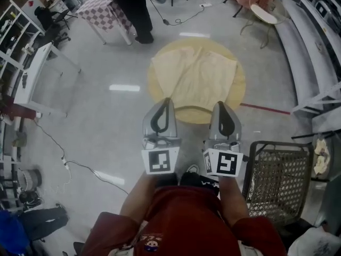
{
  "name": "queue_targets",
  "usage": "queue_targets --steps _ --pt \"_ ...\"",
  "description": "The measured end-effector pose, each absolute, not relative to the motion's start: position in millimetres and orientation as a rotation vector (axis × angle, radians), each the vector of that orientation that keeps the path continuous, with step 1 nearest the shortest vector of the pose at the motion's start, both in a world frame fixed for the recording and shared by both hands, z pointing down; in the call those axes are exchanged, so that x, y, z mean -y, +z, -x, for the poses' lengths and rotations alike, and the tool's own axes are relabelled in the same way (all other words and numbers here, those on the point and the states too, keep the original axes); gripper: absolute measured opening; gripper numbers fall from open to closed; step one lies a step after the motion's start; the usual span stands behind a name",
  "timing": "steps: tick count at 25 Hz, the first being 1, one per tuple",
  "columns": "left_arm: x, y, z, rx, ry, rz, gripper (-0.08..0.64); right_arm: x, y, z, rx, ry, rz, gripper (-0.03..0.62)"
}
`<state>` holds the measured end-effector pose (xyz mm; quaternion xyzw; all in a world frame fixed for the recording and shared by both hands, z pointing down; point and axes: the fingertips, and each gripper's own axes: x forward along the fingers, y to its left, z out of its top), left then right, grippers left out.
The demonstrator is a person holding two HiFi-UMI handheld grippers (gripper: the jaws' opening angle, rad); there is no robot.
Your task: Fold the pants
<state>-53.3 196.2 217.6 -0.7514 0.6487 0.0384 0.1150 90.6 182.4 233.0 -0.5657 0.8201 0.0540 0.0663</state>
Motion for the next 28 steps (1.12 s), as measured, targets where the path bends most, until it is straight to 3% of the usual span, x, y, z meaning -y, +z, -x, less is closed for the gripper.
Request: queue_targets --steps 13,28 --pt "-189 225 91 -1.942 0.106 2.178 0.006 -168 242 -50 -2.54 0.154 1.657 -0.002" --pt "-145 217 266 -1.83 0.229 2.291 0.006 -142 235 125 -2.474 0.245 1.814 -0.002"
